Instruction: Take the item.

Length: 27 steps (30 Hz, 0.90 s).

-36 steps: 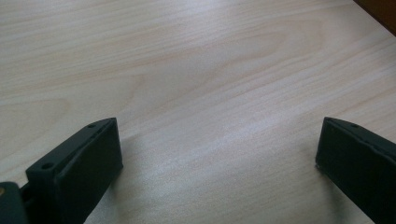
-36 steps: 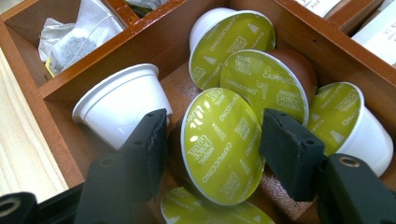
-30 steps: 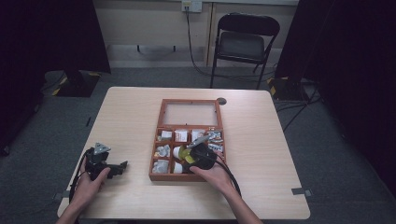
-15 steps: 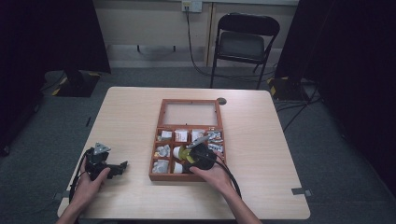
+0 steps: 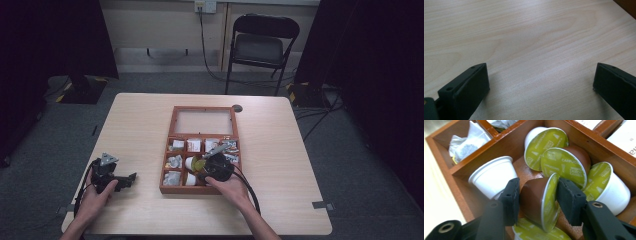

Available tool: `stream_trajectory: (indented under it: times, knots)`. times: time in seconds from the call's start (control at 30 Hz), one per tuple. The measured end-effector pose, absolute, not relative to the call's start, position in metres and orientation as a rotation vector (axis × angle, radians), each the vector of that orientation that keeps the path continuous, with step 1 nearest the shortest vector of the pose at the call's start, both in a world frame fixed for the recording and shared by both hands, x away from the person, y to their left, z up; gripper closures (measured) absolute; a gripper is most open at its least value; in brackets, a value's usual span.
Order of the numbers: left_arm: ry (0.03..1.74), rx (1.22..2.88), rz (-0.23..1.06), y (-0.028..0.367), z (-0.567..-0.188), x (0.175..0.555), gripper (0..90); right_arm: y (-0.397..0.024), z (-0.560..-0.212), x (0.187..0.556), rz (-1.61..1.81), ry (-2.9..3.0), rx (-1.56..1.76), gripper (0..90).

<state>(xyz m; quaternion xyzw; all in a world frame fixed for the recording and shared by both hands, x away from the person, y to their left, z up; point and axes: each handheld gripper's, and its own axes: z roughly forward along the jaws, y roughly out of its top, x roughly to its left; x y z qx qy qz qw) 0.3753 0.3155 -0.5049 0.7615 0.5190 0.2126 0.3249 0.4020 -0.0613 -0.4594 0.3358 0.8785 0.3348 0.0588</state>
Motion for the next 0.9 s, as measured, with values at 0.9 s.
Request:
stream_trajectory:
  times: [0.9]
  knots:
    - [1.361,1.997,0.557,0.3155,-0.5049,0.3753,0.0,-0.0561,-0.4627,0.4024,0.909,2.688,0.992,53.9]
